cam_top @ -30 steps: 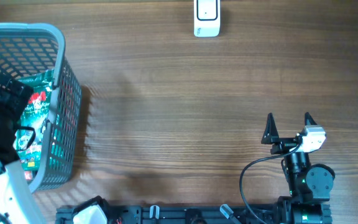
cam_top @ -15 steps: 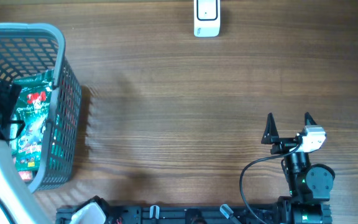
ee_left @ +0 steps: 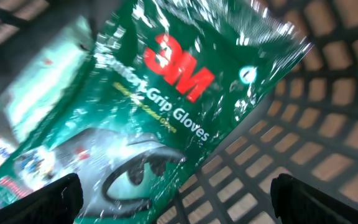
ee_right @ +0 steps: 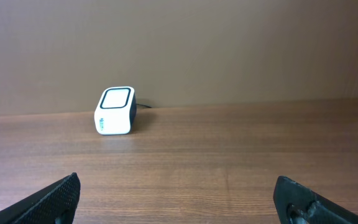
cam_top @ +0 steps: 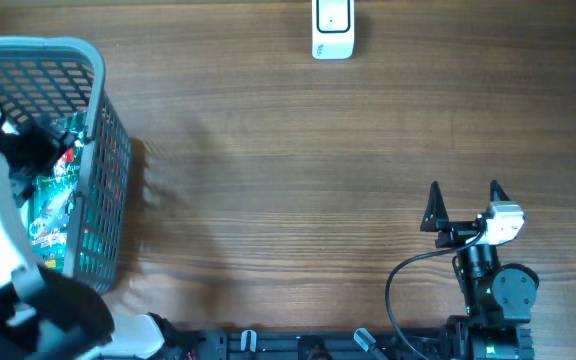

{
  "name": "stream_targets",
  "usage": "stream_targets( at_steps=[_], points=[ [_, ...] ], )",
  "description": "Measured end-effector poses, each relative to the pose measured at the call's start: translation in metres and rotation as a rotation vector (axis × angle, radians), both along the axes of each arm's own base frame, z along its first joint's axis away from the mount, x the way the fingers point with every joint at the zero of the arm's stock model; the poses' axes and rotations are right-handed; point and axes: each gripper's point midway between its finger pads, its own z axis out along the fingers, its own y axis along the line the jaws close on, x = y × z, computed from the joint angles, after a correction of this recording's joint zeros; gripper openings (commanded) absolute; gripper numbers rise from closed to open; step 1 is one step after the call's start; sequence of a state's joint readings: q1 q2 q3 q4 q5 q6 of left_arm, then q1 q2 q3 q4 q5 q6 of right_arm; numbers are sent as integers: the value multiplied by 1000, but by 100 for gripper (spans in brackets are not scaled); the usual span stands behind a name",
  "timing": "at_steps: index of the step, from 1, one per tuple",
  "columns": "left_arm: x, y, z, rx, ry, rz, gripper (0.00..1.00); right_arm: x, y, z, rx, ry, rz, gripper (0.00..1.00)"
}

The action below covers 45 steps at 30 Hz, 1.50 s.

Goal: Scan the item barcode
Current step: 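Lower the left gripper into the basket and grasp the green gloves pack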

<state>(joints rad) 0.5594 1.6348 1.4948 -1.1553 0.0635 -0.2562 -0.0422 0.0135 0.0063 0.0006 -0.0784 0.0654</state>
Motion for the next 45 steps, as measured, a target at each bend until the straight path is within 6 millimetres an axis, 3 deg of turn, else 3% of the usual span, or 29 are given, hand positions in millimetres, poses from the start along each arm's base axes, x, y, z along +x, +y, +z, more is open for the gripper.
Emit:
stream_targets(
  at_steps=[6,15,29,32,34,35,38,39,40,45],
  points=[
    [17,-21,-36,-32,88,-194,100,0,0,0,0,0,0,100],
    [47,-29,-40,140,105,-362,100,0,0,0,0,0,0,100],
    [42,-28,-75,130,225,-459,97,0,0,0,0,0,0,100],
    [36,-26,-85,120,275,-463,88,0,0,0,0,0,0,100],
    [34,-25,-90,119,297,-465,74,0,0,0,0,0,0,100],
    [32,-24,-92,121,306,-465,64,0,0,0,0,0,0,100],
    [24,-21,-97,114,331,-464,20,0,0,0,0,0,0,100],
    [20,-18,-100,113,344,-457,9,0,0,0,0,0,0,100],
    [17,-16,-101,116,354,-451,4,0,0,0,0,0,1,100],
    [1,11,-101,140,393,-381,4,0,0,0,0,0,0,100]
  ],
)
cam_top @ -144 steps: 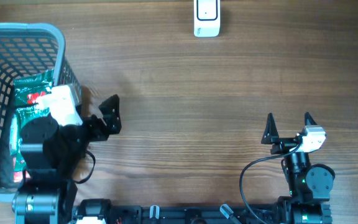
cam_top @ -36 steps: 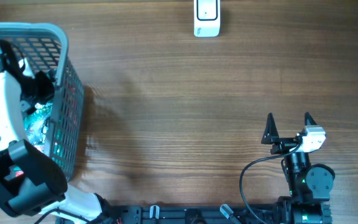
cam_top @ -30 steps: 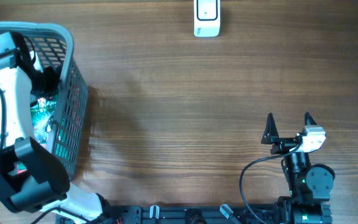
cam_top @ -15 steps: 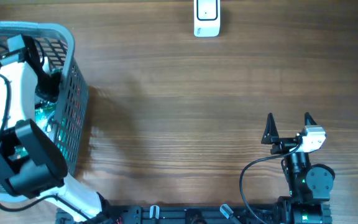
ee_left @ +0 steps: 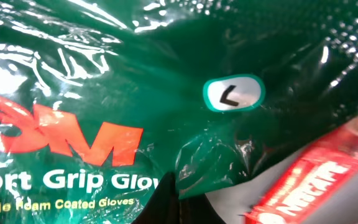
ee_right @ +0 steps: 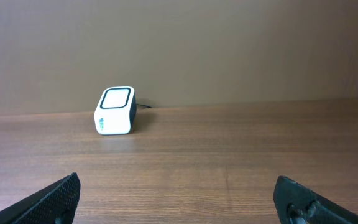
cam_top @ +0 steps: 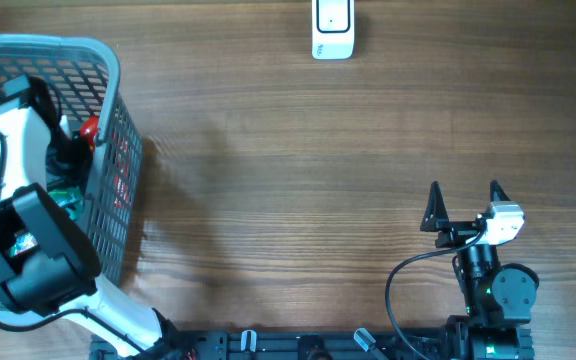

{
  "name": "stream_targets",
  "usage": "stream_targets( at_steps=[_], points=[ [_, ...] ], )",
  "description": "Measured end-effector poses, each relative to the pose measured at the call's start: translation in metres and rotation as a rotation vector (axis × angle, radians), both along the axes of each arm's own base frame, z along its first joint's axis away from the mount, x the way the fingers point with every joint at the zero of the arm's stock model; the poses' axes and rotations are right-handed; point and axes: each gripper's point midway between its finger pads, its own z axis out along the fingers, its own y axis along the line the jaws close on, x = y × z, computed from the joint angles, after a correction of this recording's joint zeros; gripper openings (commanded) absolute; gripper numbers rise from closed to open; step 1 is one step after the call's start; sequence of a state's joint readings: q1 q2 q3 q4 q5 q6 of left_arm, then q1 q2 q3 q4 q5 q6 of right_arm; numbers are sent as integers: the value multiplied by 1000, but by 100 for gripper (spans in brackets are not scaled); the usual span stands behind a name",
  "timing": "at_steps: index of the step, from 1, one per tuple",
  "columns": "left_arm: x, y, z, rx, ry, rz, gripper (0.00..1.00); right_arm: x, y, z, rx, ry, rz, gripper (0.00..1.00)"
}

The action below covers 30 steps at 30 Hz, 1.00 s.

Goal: Scan the item barcode
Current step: 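Lower the left gripper into the basket and grasp the green gloves pack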

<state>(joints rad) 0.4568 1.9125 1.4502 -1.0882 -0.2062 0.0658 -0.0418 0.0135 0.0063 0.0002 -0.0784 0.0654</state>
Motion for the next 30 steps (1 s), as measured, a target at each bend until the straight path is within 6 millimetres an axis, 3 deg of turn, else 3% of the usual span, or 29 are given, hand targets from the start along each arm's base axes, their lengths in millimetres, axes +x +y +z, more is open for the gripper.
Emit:
stream_targets(
  at_steps=[5,14,15,16,18,30],
  points=[
    [1,11,10,15,-16,34,4,0,0,0,0,0,0,100],
    [16,17,46,59,-121,83,4,0,0,0,0,0,0,100],
    [15,15,49,54,-126,92,13,0,0,0,0,0,0,100],
    [15,14,50,46,-130,98,28,0,0,0,0,0,0,100],
    [16,10,50,25,-139,106,100,0,0,0,0,0,0,100],
    [12,-20,48,-37,-87,77,100,0,0,0,0,0,0,100]
  ],
)
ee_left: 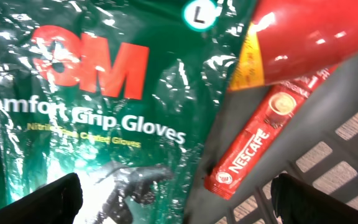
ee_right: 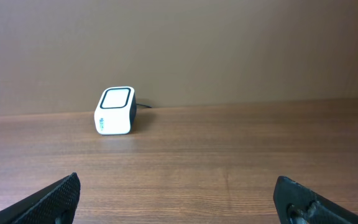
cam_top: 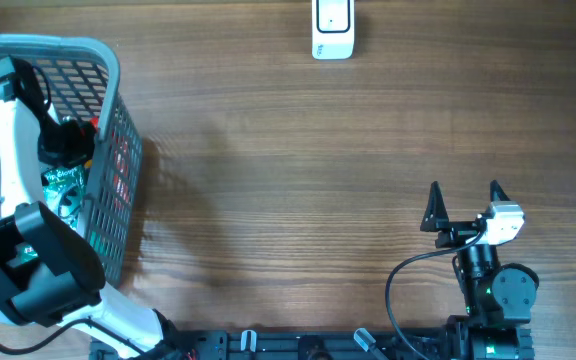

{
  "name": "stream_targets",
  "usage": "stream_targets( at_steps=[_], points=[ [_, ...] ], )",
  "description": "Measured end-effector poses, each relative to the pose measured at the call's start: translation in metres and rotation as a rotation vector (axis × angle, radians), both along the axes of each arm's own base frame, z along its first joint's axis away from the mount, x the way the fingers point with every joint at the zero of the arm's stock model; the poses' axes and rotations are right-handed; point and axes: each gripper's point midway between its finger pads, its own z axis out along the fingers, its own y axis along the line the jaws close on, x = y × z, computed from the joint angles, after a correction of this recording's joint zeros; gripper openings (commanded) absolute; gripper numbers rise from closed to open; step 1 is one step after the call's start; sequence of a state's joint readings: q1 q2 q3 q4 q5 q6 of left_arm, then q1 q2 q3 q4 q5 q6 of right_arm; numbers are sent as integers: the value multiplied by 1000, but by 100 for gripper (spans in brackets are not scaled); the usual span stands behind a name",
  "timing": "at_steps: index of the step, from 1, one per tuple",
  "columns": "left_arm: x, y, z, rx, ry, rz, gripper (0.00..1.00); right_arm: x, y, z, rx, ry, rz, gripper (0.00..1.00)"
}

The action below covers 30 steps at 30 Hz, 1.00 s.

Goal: Scan the item barcode
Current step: 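Lower the left gripper into the basket and grasp the green gloves pack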

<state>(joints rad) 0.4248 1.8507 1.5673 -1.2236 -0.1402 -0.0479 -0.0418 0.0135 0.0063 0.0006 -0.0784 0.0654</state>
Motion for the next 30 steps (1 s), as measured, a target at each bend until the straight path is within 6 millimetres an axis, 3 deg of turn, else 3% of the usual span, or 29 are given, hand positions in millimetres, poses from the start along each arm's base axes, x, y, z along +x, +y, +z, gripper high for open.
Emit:
stream_targets(
  at_steps=[7,16,23,27,30],
  points=[
    [-11,1,-1,26,57,-10,100,0,0,0,0,0,0,100],
    [-33,9,-17,88,163,-51,100,0,0,0,0,0,0,100],
    [-39,23,-27,164,219,-62,99,0,0,0,0,0,0,100],
    [-39,29,-45,174,274,-75,76,0,0,0,0,0,0,100],
    [-42,31,-59,171,328,-86,40,0,0,0,0,0,0,100]
  ],
)
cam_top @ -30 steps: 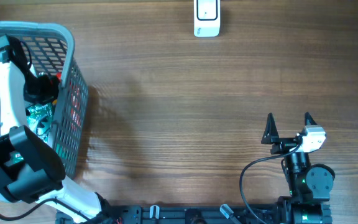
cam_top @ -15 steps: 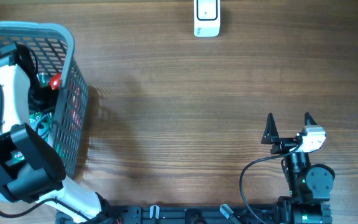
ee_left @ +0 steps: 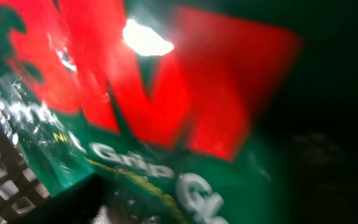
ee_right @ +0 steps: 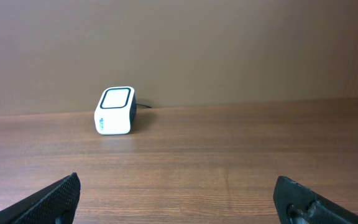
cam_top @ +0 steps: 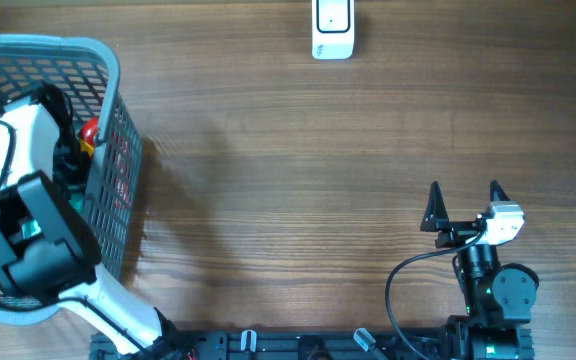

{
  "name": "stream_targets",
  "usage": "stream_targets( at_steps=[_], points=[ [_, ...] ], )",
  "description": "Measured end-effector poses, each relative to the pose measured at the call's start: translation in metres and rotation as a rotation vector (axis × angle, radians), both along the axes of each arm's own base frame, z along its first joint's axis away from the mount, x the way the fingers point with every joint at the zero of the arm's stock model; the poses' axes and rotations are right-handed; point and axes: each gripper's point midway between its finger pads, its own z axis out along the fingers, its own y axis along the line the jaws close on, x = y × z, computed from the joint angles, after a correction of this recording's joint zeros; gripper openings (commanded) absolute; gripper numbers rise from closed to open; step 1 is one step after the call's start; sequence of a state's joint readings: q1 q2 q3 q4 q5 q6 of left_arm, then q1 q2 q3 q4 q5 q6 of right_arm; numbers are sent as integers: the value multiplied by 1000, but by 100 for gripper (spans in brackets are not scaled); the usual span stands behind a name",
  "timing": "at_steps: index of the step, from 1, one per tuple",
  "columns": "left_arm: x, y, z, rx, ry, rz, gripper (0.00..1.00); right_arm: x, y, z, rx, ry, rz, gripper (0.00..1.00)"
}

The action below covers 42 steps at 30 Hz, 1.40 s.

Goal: Scan the item barcode
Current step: 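Lower the left gripper into the basket and grasp the green gloves pack, then lift the gloves pack out and place it on the table center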

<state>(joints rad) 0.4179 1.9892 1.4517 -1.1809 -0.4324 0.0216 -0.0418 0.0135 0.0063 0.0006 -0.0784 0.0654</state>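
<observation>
A green 3M gloves pack point(ee_left: 185, 124) fills the left wrist view, blurred and very close, its red logo large. My left arm point(cam_top: 26, 135) reaches down into the grey basket point(cam_top: 108, 62); overhead its wrist hides the fingers. One dark finger point(ee_left: 73, 202) shows at the lower left against the pack; the other is lost in the dark right side. The white scanner point(cam_top: 332, 28) stands at the table's far edge, also the white scanner point(ee_right: 115, 111). My right gripper point(cam_top: 465, 200) stands open near the front right, holding nothing.
A red item point(cam_top: 89, 130) lies in the basket beside the left wrist. The basket's mesh wall point(cam_top: 118, 170) stands between the left arm and the wooden table point(cam_top: 298, 180). A brown wall point(ee_right: 179, 43) rises behind the scanner.
The left wrist camera was back from the gloves pack with both fingers wide apart, a Nescafe stick and a red item in sight. Now it is pressed close to the pack. The right arm is unchanged.
My left gripper first hung open over the gloves pack in the basket. Then it was tight against the pack near the L mark. Then it stood back, open, above the pack and a Nescafe stick. Now it is close on the pack again. The right arm never moved.
</observation>
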Motion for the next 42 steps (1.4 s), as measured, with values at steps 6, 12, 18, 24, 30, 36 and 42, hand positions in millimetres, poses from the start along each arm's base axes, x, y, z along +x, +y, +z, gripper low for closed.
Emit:
stream_targets(
  at_steps=[6,12,18,24,30,36,42],
  points=[
    [-4,8,-2,42,48,-17,4,0,0,0,0,0,0,100],
    [14,13,22,60,-22,-2,4,0,0,0,0,0,0,100],
    [43,19,89,130,-255,49,4,0,0,0,0,0,0,100],
    [46,11,167,178,-533,116,4,0,0,0,0,0,0,100],
    [42,-22,249,206,-836,89,4,0,0,0,0,0,0,100],
    [48,-110,341,70,-1223,-133,4,0,0,0,0,0,0,100],
    [41,-206,373,-161,-1346,-388,4,0,0,0,0,0,0,100]
  ],
)
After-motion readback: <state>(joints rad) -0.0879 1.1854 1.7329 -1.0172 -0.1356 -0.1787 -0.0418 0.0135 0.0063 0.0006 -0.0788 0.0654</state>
